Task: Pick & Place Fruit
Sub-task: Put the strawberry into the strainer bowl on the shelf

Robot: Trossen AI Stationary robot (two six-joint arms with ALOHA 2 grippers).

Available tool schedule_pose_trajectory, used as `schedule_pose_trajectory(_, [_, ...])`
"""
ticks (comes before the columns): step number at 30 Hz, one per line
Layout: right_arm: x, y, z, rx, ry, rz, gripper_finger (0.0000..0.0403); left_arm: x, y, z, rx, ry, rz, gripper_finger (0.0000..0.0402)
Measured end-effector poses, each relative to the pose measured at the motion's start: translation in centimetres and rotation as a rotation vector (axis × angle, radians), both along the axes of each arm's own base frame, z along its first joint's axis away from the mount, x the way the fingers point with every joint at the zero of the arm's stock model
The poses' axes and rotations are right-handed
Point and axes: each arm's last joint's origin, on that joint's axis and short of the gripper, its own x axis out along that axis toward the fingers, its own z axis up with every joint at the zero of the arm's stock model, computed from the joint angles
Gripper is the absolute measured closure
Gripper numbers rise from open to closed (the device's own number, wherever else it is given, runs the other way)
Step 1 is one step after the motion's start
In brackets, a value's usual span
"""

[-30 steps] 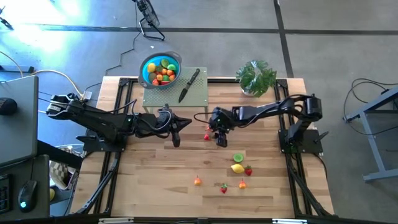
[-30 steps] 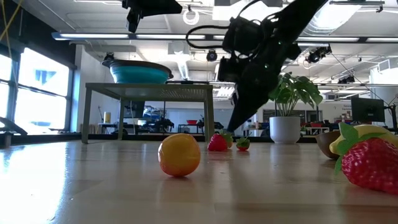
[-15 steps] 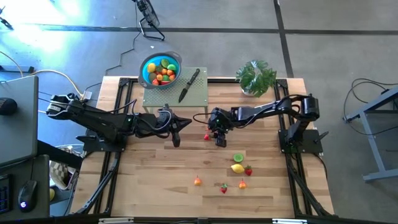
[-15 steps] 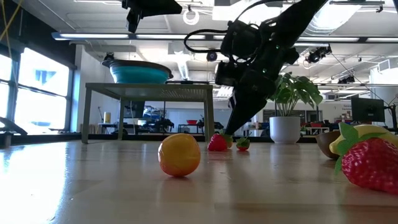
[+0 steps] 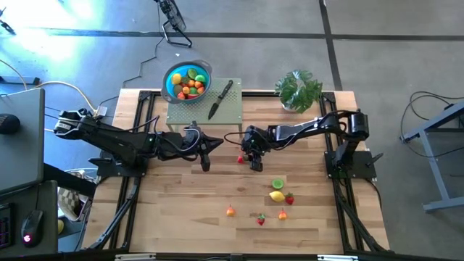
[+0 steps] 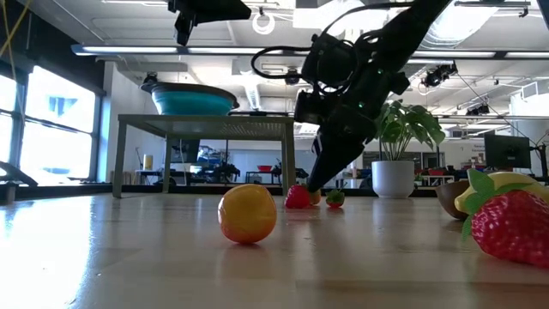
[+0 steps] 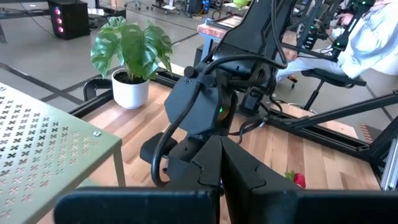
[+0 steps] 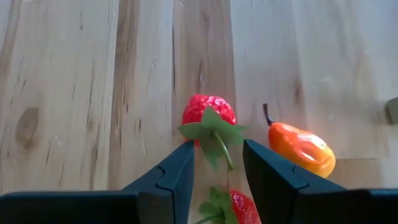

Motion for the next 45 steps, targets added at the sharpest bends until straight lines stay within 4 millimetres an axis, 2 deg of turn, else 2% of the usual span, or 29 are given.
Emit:
schedule_pose_trajectory(9, [0.0,0.0,0.0,-0.016,0.001,-0.004,0.0283,0.0,0.0,0.0,0.0,0.001,0.0,0.0401])
schedule_pose_trajectory(20, [0.0,0.0,0.0,0.0,-0.001,0.009,0.0392,0.0,0.0,-0.1,0.001,0.005,0.0,0.0401])
schedule_pose_trajectory(29, [-0.2,0.1,0.3,0.028,-0.004,0.028,0.0397,0.0,0.0,-0.1,0.001,0.005,0.0,0.0401])
schedule_pose_trajectory(35, [-0.6,0.2,2.6,0.021,-0.063,0.03,0.0398,0.0,0.0,0.0,0.001,0.005,0.0,0.0401])
schedule_pose_trajectory(45, [-2.9,0.5,9.2,0.006,-0.25,-0.007,0.0399,-0.1,0.2,0.0,0.012,-0.004,0.077,0.0401])
